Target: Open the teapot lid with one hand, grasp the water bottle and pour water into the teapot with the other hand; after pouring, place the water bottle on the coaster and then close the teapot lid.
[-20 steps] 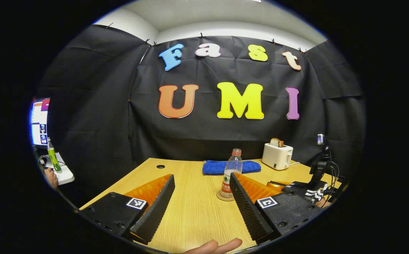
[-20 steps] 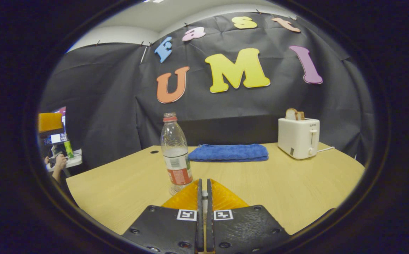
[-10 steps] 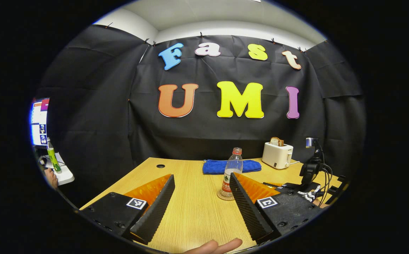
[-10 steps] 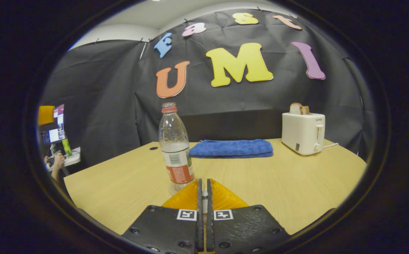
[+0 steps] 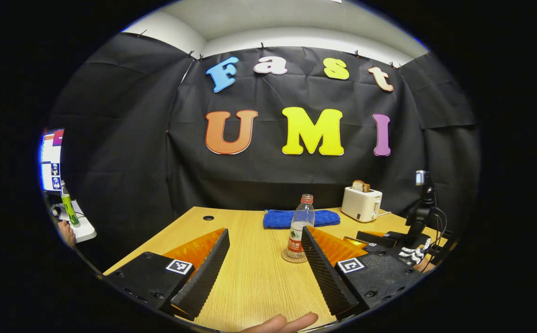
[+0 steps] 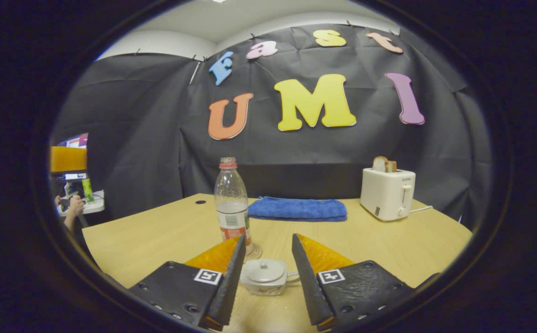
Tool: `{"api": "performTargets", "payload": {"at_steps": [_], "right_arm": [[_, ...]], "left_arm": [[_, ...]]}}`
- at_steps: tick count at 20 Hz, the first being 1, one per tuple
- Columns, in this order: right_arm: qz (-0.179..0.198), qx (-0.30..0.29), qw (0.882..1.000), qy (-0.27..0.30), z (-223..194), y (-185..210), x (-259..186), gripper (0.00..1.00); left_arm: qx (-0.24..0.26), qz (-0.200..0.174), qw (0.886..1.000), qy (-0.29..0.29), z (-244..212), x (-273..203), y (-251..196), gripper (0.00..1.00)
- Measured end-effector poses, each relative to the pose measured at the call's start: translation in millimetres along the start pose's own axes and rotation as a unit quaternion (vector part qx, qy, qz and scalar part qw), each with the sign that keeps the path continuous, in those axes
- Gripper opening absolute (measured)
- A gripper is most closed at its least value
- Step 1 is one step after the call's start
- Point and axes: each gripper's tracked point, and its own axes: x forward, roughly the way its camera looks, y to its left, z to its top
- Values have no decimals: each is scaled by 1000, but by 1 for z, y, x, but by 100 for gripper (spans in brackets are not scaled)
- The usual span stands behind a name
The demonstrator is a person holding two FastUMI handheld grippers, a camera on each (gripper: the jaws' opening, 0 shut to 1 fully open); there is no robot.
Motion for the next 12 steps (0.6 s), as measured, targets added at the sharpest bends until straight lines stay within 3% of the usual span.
{"api": "performTargets", "payload": {"at_steps": [6, 10, 12], "right_arm": [[-19, -17, 999, -28, 32, -17, -61, 85], [-50, -14, 998, -25, 40, -42, -104, 95], [-72, -14, 997, -25, 44, -56, -124, 94]], "left_arm": [[15, 2, 1000, 0, 0, -3, -12, 98], [29, 7, 1000, 0, -3, -1, -20, 98], [31, 4, 1000, 0, -5, -1, -30, 98]]}}
